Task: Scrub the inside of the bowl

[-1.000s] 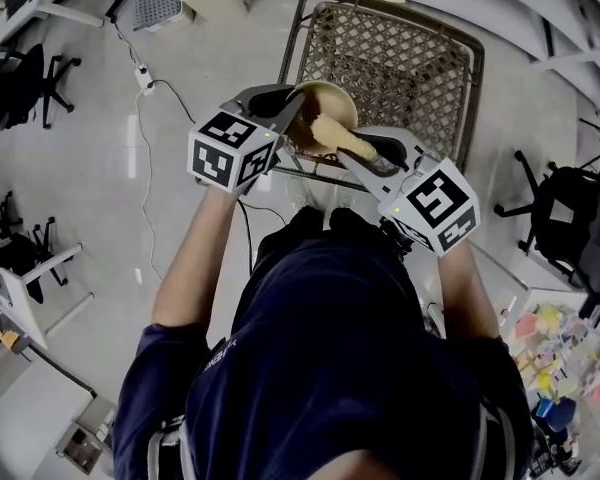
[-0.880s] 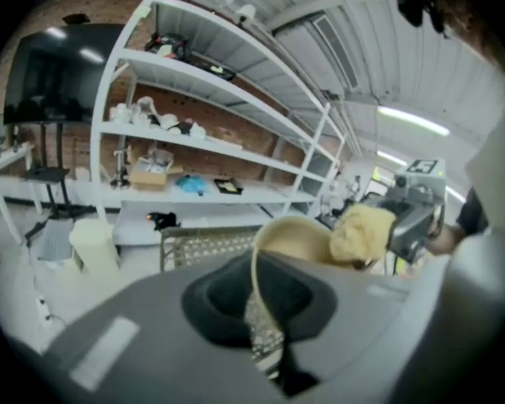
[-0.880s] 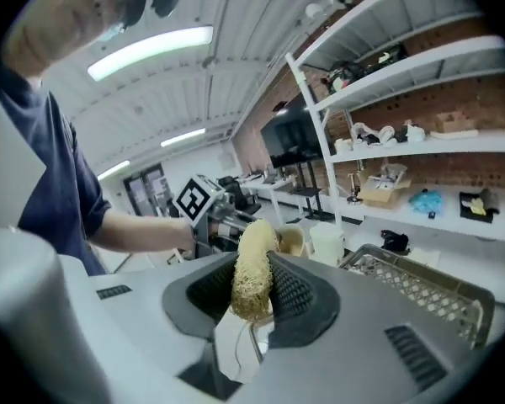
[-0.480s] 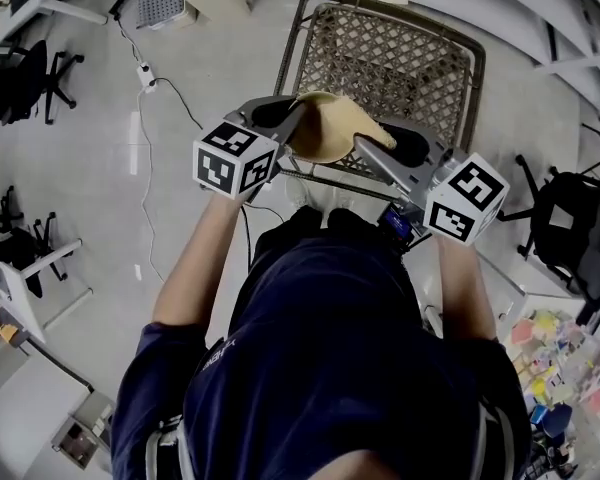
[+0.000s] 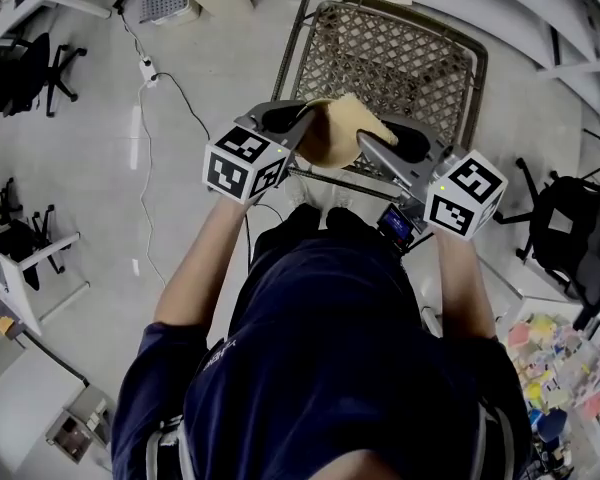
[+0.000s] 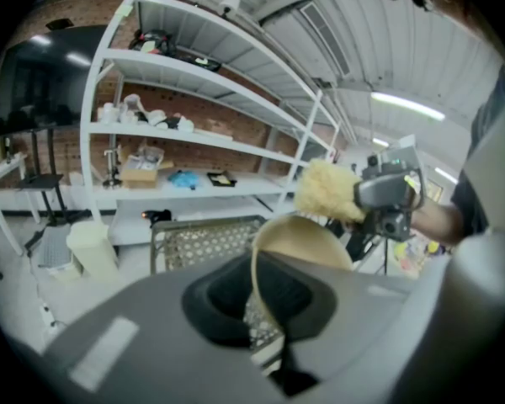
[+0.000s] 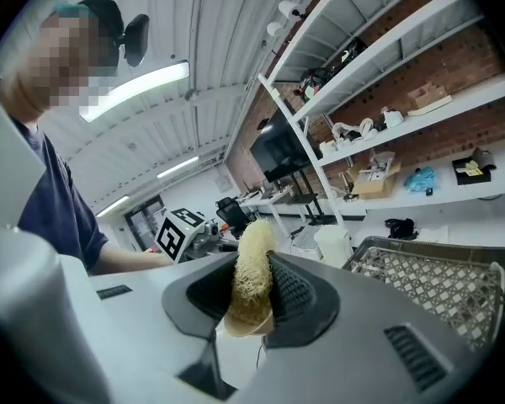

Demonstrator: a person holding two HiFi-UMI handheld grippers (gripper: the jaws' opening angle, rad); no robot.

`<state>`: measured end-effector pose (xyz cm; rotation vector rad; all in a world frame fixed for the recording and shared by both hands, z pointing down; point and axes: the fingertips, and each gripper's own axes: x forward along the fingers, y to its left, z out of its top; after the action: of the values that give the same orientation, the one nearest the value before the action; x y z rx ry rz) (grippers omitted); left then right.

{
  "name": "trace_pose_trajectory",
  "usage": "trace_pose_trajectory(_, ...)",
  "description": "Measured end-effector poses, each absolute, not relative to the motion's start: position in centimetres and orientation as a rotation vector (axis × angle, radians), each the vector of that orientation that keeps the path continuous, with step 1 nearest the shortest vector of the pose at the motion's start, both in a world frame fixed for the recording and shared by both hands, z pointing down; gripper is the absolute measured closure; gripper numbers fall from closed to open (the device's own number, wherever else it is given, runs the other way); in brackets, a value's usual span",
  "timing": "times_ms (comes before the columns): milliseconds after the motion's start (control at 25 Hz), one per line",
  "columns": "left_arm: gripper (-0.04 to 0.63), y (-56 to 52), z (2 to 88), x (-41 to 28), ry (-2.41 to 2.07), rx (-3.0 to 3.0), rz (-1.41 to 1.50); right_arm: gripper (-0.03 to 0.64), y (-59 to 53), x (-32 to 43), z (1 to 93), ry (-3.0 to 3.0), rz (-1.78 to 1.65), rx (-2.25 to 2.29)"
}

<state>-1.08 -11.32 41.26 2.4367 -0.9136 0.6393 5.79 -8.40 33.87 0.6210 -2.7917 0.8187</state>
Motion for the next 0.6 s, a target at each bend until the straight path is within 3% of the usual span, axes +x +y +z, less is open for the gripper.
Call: trace_pose_trajectory(600,0.588,-9.7,41.4,-0.5,-0.905,2.423,0.624,0.528,-7.7,7.3,34.1,-2.772,0.858,0.663)
